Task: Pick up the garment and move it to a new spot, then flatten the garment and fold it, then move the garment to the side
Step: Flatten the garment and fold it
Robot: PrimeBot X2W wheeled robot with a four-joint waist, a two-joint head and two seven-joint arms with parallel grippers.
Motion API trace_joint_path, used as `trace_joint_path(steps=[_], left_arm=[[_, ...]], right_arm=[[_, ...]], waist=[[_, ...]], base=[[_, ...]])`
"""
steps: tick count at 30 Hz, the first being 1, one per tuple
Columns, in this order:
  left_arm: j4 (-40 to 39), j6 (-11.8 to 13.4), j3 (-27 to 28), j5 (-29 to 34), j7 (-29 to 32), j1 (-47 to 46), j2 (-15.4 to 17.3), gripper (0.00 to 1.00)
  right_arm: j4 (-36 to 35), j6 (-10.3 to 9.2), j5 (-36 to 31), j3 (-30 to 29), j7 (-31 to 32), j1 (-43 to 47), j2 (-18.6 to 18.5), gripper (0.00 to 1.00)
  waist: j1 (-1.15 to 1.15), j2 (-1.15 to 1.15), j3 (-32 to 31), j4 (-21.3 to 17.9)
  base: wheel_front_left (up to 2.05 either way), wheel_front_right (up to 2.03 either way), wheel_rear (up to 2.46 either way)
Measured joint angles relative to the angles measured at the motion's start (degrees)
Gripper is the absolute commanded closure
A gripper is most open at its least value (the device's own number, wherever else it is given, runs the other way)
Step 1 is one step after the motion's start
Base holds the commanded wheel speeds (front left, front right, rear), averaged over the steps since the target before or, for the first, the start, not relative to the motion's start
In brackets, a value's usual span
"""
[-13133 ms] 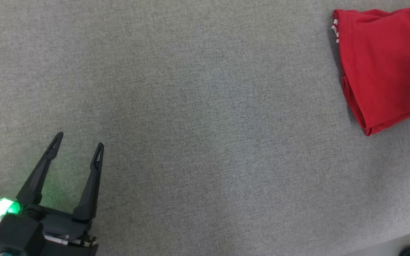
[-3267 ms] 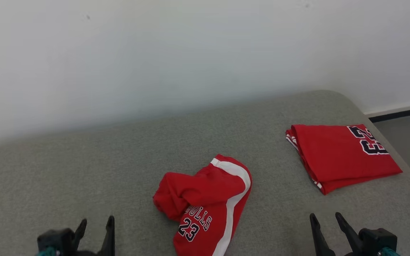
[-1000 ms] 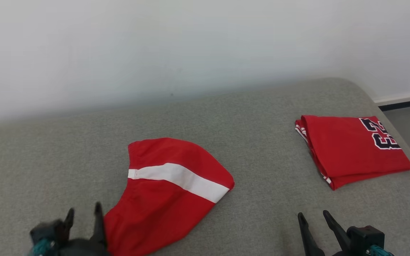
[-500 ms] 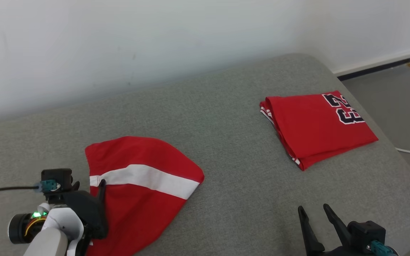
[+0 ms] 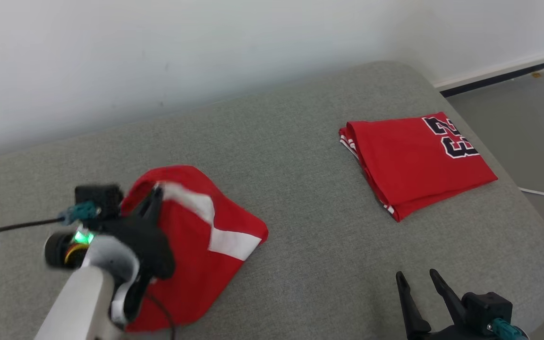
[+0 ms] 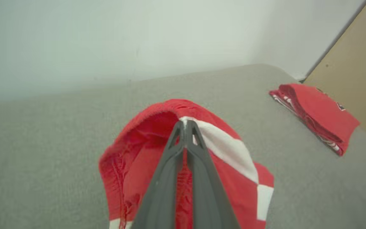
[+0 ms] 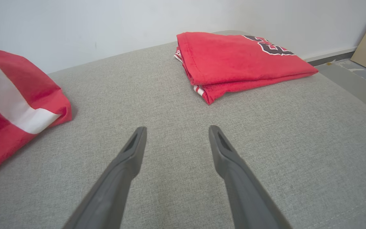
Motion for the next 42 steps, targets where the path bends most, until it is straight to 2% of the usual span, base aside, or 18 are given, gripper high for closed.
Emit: trace_joint_path(steps=[4, 8, 10, 13, 17, 20, 24, 31, 37, 42], left_arm=[[-7.45, -0.48, -0.44, -0.18, -5.44, -3.82, -3.91, 1.00], [-16.39, -0.19, -0.48, -1.76, -6.88, -5.76, -6.58, 1.00], [-18.50, 0.27, -0.31, -2.11, -6.55, -5.86, -6.72, 1.00], [-23.90, 2.53, 0.30, -2.22, -5.03, -5.31, -6.62, 1.00], [-26.87, 5.88, 0.25, -1.53, -0.82, 1.09, -4.85, 1.00], [-25.12, 6.73, -0.52, -2.43, 0.66, 9.22, -4.12, 1.00], [-17.06, 7.13, -1.12, -3.67, -0.83, 18.48, -4.63, 1.00], [-4.20, 5.49, 0.07, -6.28, -7.88, 19.89, -7.27, 1.00], [0.14, 4.04, 0.35, -6.90, -11.02, 18.05, -8.06, 1.00], [1.15, 3.00, -0.73, -6.64, -12.25, 16.33, -8.17, 1.00]], right_arm=[[0.18, 0.00, -0.16, 0.03, 0.08, 0.02, 0.05, 0.00], [0.15, 0.00, -0.23, -0.56, 0.42, 0.44, 0.03, 0.00], [0.12, 0.00, -0.23, -0.54, 0.51, 0.59, 0.04, 0.00], [0.11, 0.00, -0.23, -0.56, 0.55, 0.94, 0.09, 0.00], [-0.09, 0.00, -0.22, -0.22, 0.63, 1.20, 0.09, 0.00], [-0.15, 0.00, -0.16, 0.02, 0.65, 1.35, 0.13, 0.00], [-0.60, 0.00, -0.24, 0.21, 1.10, 1.39, 0.00, 0.00], [-2.20, 0.00, -0.75, 2.77, 4.30, -0.83, -2.11, 0.00], [-2.01, 0.00, 2.93, 7.12, 15.84, -8.08, -6.10, 0.00], [2.20, 0.00, 4.47, 6.73, 28.93, -19.44, -8.82, 0.00]], waist=[[0.00, 0.00, -0.83, 1.06], [-0.01, 0.00, -1.79, 2.50], [-0.01, 0.00, -2.01, 2.94], [-0.01, 0.00, -2.69, 4.37], [-0.01, 0.00, -3.44, 6.49], [-0.02, -0.01, -3.76, 8.07], [-0.01, 0.00, -3.85, 9.93], [-0.01, 0.00, -3.63, 12.23], [-0.01, 0.00, -3.11, 13.27], [-0.01, 0.00, -2.09, 14.62]], base=[[0.00, 0.00, 0.00], [0.00, 0.00, 0.00], [0.00, 0.00, 0.00], [0.00, 0.00, 0.00], [0.00, 0.00, 0.00], [0.00, 0.00, 0.00], [0.00, 0.00, 0.00], [0.00, 0.00, 0.00], [0.00, 0.00, 0.00], [0.00, 0.00, 0.00]])
